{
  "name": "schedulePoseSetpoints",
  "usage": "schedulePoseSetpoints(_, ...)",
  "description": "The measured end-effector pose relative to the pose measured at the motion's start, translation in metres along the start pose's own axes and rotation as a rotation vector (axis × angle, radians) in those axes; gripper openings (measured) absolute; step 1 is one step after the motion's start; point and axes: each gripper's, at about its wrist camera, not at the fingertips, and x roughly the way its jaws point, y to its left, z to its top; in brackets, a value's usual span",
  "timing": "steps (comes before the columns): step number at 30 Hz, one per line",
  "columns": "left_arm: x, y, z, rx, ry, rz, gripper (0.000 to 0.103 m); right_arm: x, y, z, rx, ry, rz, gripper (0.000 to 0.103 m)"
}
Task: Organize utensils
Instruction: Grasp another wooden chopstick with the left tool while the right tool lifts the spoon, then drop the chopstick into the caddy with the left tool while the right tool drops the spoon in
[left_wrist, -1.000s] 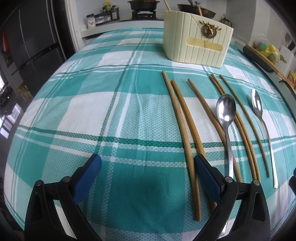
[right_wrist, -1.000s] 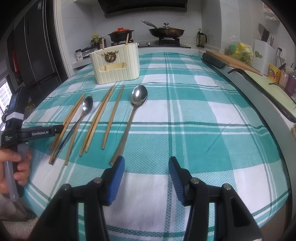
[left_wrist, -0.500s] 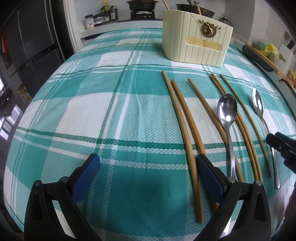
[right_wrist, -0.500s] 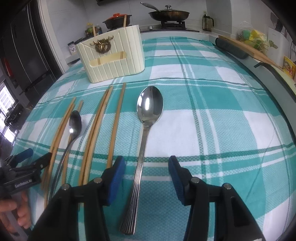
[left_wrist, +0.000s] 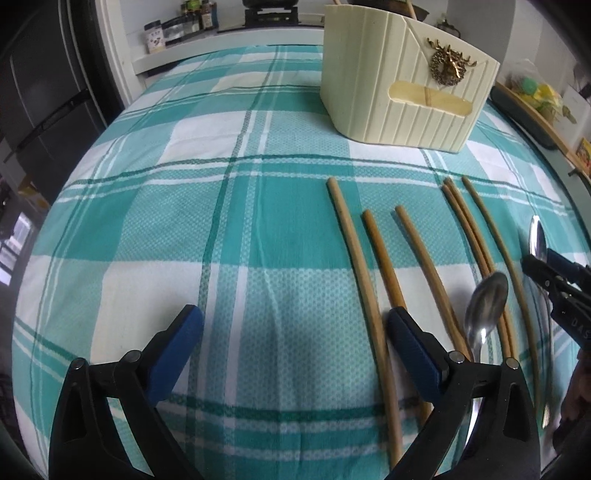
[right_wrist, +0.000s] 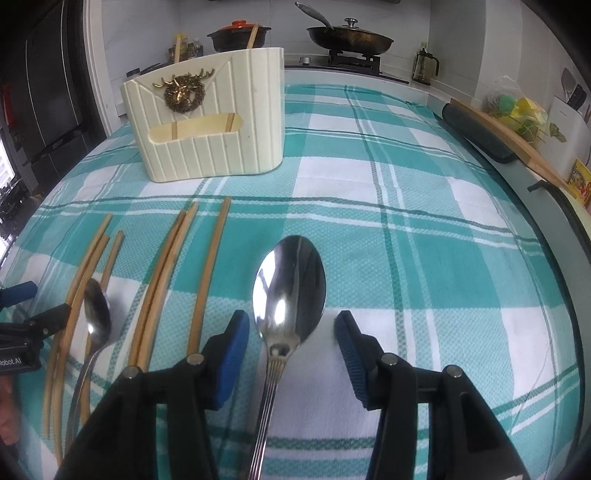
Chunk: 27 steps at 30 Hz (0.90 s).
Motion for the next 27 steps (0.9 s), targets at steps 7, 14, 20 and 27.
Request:
schedulePoseSetpoints(7, 0.002, -0.008, 0.019, 0.001, 0.017, -0.016, 0.049, 0.009, -0.001, 0.011, 0.01, -0.02, -0.011, 0.042)
schedulePoseSetpoints(14, 0.001, -0.014, 0.024, -0.004, 0.005, -0.057, 0.006, 0.008, -0.009, 0.013, 0.044, -0.037, 0.041, 0.042)
schedulePoseSetpoints(20, -0.036, -0.005, 0.022, -0.045, -0.082, -0.104, 0.005, -0.017, -0.012, 0.012, 0.043, -0.125, 0.098, 0.042)
schedulePoseSetpoints(27, -0.105, 0.008, 0.015, -0.061, -0.228, -0.158, 0.005, -0.077, -0.011, 0.01, 0.01, -0.271, 0.155, 0.042)
